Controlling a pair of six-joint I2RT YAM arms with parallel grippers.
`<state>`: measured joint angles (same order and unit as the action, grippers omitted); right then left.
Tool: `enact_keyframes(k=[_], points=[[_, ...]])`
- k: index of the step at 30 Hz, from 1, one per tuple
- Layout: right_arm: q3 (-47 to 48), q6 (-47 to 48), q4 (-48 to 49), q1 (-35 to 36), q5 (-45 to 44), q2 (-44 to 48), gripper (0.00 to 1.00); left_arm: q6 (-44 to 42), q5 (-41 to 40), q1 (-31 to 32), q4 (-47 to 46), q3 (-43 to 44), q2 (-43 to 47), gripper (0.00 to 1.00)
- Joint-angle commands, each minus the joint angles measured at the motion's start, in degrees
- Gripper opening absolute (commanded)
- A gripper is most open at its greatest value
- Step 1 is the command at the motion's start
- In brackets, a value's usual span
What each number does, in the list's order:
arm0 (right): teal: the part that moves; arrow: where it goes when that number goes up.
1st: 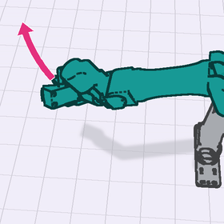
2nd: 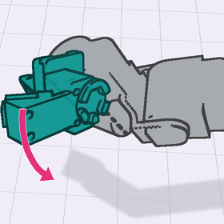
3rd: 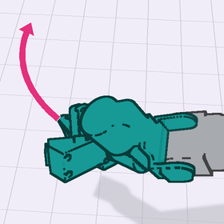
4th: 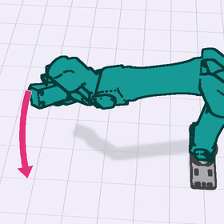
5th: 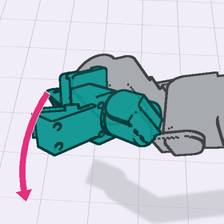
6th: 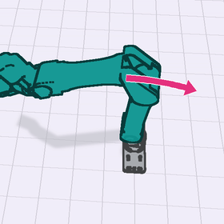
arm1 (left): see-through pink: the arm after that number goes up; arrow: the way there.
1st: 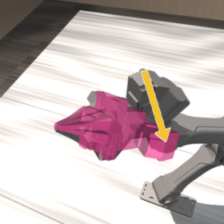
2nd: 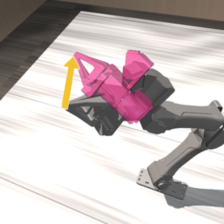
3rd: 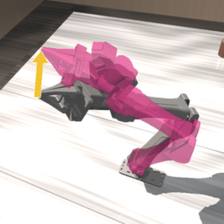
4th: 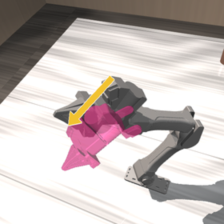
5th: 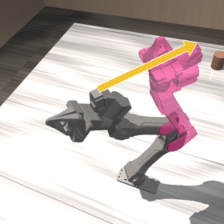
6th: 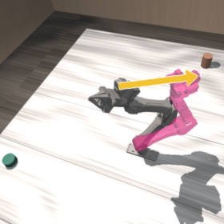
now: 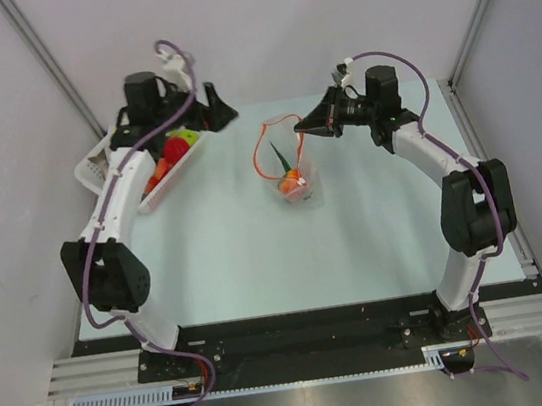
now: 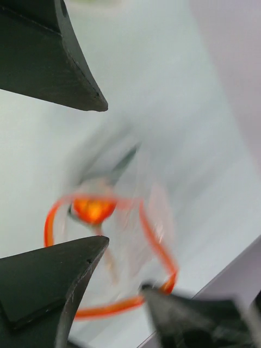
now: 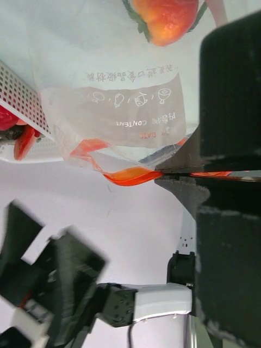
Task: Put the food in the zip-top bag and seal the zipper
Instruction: Place the fake fruit in the zipper food storage bag, then pick up the fake vegetable from the bin.
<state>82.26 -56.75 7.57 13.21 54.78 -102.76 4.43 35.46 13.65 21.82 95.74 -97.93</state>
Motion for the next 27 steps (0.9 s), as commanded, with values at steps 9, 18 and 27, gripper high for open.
enact_keyframes(k=[9,18,27], points=[[3.1,3.6,-0.6,-1.7,1.1,-2.3,0.00,15.2,-30.1,-17.5,-2.1,23.4,-19.6,1.00],[4.8,6.0,-4.1,-1.9,0.1,-3.3,0.00,30.0,-34.2,-18.8,-1.4,21.1,-25.5,1.00],[7.7,8.8,-7.2,-1.9,-0.6,-5.7,0.00,39.9,-39.2,-19.8,1.9,20.8,-29.3,0.99]])
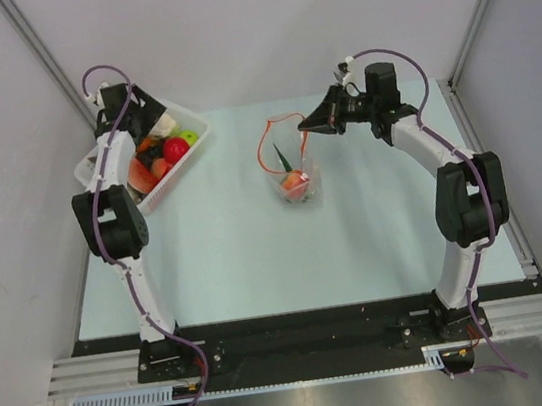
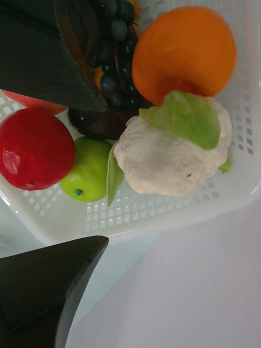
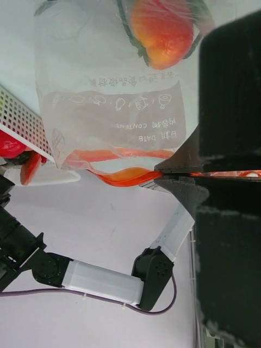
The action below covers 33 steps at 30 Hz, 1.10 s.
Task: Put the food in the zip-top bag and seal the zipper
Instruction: Pick up the fake vegetable from the bin.
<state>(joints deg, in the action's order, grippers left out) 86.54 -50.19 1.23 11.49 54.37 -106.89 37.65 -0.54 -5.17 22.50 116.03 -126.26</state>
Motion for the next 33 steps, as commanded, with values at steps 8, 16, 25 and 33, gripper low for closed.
enact_keyframes(k=[8,16,25,33], points=[[7.1,4.0,-4.7,0.4,-0.1,-4.7,0.00,8.1,-3.2,-1.2,-0.3,3.8,-5.8,1.00],[7.3,6.3,-6.1,0.6,-0.6,-5.8,0.00,7.3,-1.6,-1.4,-7.4,7.2,-10.8,1.00],[6.8,8.5,-8.3,0.5,-0.8,-5.0,0.00,6.2,-0.2,-1.4,-14.1,7.8,-11.9,0.67],[6.7,8.6,-8.3,0.4,-0.2,-4.8,0.00,4.8,1.3,-1.4,-15.0,5.6,-7.6,0.34]])
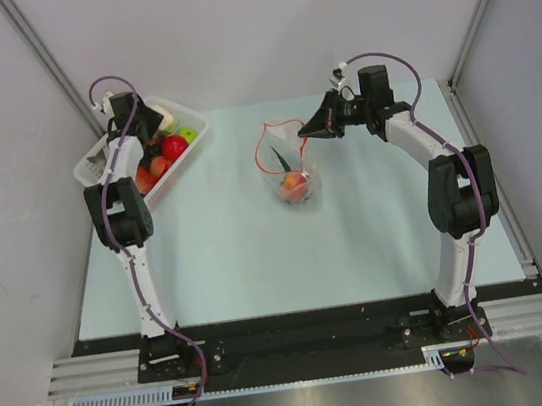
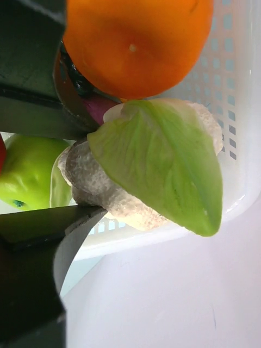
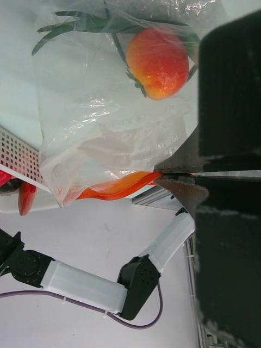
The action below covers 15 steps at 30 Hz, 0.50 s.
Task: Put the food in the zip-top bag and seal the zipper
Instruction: Pick up the fake vegetable from the bin.
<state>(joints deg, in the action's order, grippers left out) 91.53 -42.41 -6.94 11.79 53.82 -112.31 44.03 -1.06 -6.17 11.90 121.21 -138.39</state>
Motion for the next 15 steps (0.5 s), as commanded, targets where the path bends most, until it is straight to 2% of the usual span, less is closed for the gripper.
enact_keyframes(k=[1,6,9,12,15], points=[[1.8,0.5,0.4,0.0,0.4,0.5,0.00,-1.8,2.2,-0.4,-4.8,-1.7,7.1,0.30],[1.8,-1.0,1.8,0.3,1.2,0.8,0.00,-5.5,4.0,-0.4,-8.9,-9.0,15.9,0.09],[1.6,-2.2,2.7,0.4,1.9,1.0,0.00,-9.0,5.8,-0.3,-9.1,-11.8,21.3,0.01],[1.2,-3.9,3.9,0.9,2.8,1.3,0.00,-13.8,10.4,-0.4,-8.0,-13.9,26.2,0.00],[0.6,-7.3,9.3,2.4,3.8,2.1,0.00,-20.3,17.3,0.8,-5.2,-16.4,32.2,0.00]])
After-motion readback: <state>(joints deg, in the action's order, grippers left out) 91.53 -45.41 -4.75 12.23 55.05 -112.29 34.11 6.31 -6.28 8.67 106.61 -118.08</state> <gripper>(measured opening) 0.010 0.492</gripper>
